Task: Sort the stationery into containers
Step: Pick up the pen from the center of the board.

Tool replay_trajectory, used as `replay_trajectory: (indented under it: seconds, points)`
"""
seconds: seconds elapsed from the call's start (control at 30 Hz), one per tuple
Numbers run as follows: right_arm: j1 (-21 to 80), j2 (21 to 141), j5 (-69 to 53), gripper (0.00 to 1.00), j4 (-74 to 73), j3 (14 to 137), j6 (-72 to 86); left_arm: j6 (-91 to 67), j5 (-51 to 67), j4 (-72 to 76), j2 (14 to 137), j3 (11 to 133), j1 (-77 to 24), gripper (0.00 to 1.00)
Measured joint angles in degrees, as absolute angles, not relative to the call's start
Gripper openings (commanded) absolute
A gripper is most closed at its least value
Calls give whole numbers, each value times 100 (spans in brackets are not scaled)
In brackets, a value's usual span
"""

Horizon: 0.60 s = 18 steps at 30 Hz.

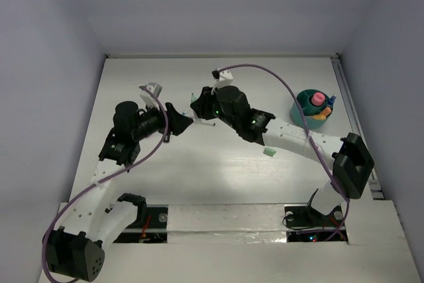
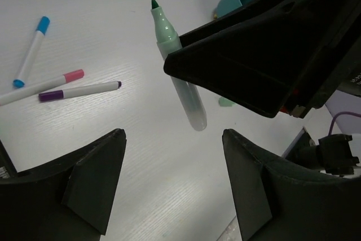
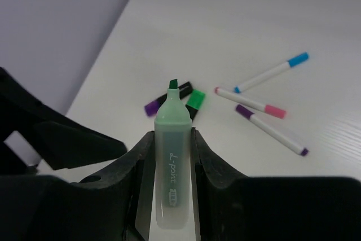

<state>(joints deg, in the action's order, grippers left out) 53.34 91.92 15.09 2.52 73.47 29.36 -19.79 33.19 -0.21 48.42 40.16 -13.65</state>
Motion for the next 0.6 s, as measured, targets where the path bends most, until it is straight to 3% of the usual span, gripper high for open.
replay_trajectory:
  seconds: [0.2,0.6]
  points:
    - [5389,9229,1057,0,937,7227,3441,-2095,3695,200,4919,3983,-1365,61]
    - [5710,9242,963,0,1614,7179,3771,-2202,3833,370,4969,3983,-1365,38]
